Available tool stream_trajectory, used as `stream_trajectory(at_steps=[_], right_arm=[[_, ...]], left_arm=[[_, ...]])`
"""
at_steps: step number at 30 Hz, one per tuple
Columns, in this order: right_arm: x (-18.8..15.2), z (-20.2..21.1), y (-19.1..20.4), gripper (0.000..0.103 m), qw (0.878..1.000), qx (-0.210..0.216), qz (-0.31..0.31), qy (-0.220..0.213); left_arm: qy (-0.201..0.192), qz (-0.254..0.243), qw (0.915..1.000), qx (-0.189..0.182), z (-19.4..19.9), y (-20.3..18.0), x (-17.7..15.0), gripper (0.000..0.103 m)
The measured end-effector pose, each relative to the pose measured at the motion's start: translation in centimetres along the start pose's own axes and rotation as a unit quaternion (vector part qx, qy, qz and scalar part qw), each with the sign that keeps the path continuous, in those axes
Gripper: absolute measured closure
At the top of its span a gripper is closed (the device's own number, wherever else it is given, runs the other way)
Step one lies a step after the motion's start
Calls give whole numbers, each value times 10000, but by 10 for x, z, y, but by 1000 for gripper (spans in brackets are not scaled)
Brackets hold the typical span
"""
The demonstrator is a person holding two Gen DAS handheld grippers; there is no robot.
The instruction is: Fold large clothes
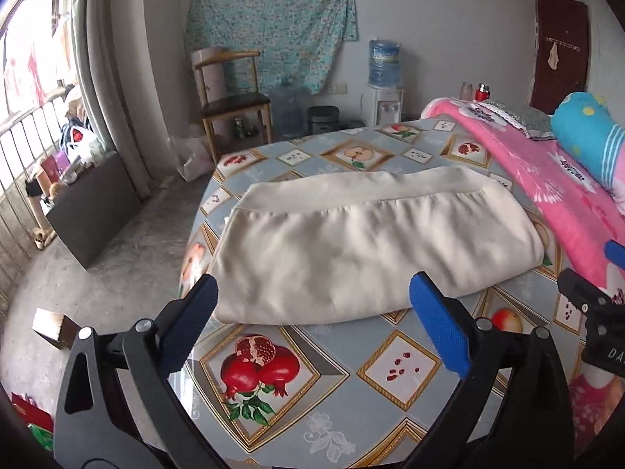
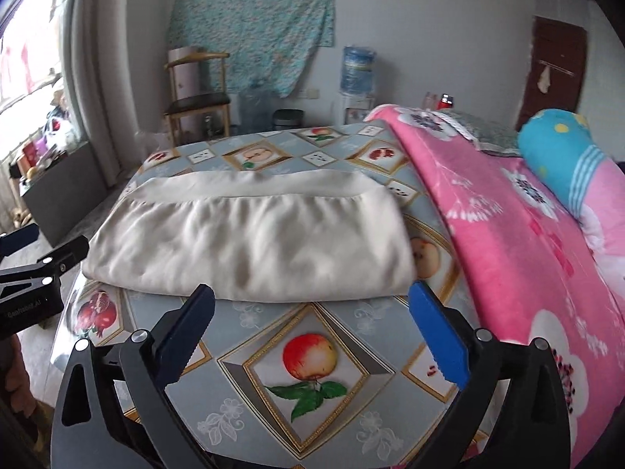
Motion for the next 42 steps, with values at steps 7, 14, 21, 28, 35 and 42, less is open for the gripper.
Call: stream_trajectory(at_steps=[7, 14, 21, 28, 35, 42], right_arm=[[1, 5, 2, 6, 9999, -67, -7, -79], [-3, -12, -6, 6, 9991, -65, -149, 398], [-12, -29, -11, 6, 9963, -65, -356, 779], [-10, -35, -13, 6, 9952, 13, -429, 877], [-6, -40, -9, 6, 9950, 123, -363, 924], [-7, -42, -14, 6, 9939, 103, -459, 993]], left_arm=[[-22, -161, 9998, 61, 3, -9, 1, 8], [300, -157, 9994, -77, -6, -20, -5, 8], [1062, 0, 9943, -51, -32, -26, -18, 8], [1441, 170, 9894, -68, -41, -28, -24, 8], [1440, 77, 9895, -18, -35, -37, -24, 8], [1444, -12, 9895, -14, -33, -45, -23, 8]])
Point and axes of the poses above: each gripper's, at about its wrist camera, not at the fingertips, and z roughly against the way its jaws point, y to its left, x to its top, the point moved 2 cm from there along -z, roughly the way its jaws point, and after that the axes turned 11 degrees about x, right-handed, at the moved point
